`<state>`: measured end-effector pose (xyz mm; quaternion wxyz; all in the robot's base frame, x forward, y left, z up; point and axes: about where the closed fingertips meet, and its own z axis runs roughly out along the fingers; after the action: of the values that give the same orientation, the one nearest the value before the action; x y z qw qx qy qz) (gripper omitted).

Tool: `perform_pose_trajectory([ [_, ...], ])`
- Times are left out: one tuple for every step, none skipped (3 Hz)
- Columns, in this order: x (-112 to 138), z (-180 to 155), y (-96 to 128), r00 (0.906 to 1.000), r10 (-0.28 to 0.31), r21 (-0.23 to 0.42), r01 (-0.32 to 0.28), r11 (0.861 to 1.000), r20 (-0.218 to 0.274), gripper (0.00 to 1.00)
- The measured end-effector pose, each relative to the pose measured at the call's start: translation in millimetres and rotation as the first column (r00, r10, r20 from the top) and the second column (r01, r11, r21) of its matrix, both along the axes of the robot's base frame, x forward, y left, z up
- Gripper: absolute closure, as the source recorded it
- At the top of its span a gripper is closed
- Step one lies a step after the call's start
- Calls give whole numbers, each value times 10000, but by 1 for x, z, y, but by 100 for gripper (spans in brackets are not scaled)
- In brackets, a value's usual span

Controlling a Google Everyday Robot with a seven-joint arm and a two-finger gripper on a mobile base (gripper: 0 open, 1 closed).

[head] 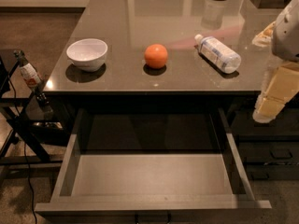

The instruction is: Place orange into top drawer

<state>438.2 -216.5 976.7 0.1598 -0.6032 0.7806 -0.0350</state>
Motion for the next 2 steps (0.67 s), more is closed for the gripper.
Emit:
perform_pose_trajectory([
  [1, 0, 0, 10000, 0, 3, 0, 10000, 13, 0],
  [45, -2, 18, 9994, 338, 179, -337, 9993, -90, 0],
])
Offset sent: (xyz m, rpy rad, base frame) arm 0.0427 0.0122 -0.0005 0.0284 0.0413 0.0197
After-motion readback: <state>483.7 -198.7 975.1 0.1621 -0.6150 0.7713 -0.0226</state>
